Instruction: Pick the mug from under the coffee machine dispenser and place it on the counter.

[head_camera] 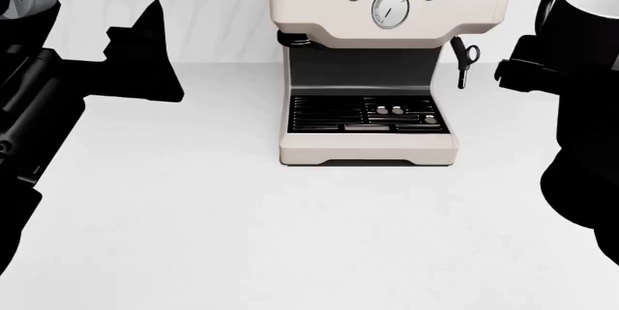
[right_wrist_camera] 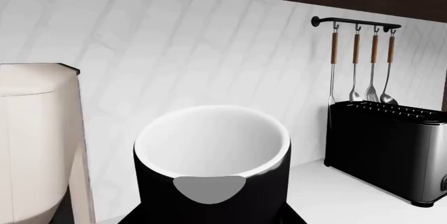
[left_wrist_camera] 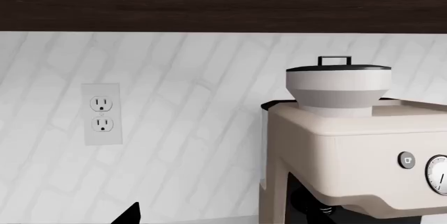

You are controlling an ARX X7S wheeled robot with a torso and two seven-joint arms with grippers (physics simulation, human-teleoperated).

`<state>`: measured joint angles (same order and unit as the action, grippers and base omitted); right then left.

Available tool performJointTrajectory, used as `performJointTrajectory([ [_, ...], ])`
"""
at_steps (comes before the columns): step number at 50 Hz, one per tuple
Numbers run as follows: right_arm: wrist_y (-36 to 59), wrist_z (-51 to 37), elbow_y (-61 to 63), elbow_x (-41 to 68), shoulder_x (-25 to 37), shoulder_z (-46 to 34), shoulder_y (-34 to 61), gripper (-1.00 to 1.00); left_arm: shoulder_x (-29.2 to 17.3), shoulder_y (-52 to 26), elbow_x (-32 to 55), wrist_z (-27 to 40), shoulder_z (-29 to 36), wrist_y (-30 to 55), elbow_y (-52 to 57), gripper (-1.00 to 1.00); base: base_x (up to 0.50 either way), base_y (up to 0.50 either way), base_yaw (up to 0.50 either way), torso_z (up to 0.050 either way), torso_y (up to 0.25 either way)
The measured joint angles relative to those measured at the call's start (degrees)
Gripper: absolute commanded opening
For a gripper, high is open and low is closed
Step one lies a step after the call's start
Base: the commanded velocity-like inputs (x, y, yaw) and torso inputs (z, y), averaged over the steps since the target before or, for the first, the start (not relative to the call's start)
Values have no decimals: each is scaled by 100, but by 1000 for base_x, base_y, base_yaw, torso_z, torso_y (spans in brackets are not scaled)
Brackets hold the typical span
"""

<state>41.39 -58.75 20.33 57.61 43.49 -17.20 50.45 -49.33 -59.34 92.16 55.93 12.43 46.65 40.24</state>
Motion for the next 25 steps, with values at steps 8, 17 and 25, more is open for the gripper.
performJointTrajectory([
  [8, -55, 169, -414, -304, -148, -234, 137, -100, -9, 37, -36, -30, -10, -23, -11, 100, 0, 0, 0, 0, 0],
  [17, -182, 377, -937, -640, -342, -489, 236, -100, -24, 80, -72, -58, -25, -50, -17, 100, 0, 0, 0, 0, 0],
  [25, -328, 524, -1411, -887, -491, -632, 319, -100, -25, 119, -127, -97, -20, -64, -42, 100, 0, 0, 0, 0, 0],
])
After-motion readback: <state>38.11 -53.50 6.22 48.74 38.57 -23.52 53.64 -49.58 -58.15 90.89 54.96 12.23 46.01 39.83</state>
